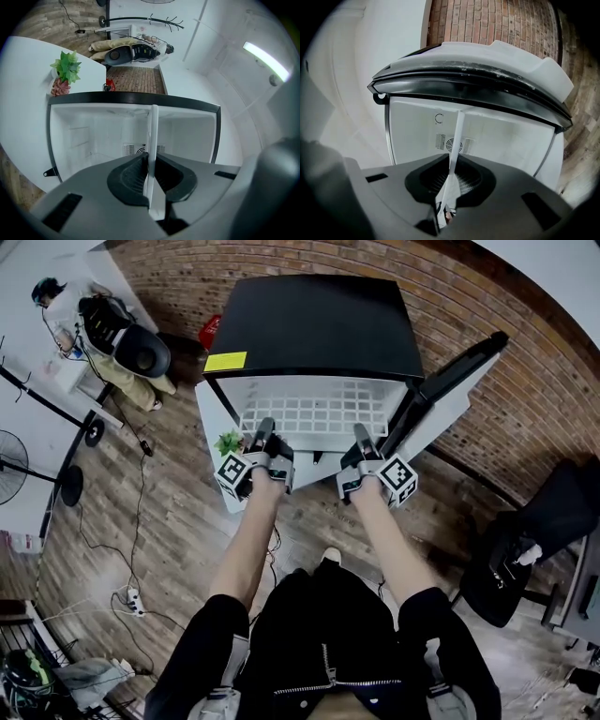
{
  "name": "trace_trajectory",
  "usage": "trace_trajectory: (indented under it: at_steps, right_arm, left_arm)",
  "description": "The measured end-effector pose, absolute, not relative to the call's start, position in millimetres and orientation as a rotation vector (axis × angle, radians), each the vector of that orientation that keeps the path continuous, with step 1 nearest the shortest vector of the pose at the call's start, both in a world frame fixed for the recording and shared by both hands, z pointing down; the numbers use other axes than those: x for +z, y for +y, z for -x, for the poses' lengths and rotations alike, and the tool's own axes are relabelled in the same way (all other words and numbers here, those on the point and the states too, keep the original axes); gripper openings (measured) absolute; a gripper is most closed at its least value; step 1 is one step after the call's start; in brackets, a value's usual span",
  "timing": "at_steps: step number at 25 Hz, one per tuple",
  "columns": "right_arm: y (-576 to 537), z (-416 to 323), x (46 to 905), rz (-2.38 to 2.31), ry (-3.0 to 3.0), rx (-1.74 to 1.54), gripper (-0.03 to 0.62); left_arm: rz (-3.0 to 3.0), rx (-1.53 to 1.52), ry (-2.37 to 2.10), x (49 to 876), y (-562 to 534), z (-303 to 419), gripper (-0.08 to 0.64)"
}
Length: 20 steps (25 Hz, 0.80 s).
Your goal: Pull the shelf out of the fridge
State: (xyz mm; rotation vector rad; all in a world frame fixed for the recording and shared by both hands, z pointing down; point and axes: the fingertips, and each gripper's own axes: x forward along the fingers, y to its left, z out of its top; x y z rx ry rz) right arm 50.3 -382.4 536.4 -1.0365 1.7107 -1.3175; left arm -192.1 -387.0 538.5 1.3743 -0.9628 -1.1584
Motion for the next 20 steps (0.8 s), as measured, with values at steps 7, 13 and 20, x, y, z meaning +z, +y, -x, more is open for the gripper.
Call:
trace_trajectory:
  at_steps: [7,13,20]
  right_arm:
    - [-373,-54,538,1.056,1.693,-1.303,0.038]
    - [-358,-54,542,1.049,1.668,-1.322,0.037]
    - [-357,-52,539,1.033,1.671,-1.33,0.037]
  left_arm:
    - [-1.392,-1.132,-0.94,538,-378,189,0.04]
    - [-1.396,-1.109,-0.94,542,-363,190,0.04]
    - [-1.404,-1.091,-0.938,543,-362,190,0.04]
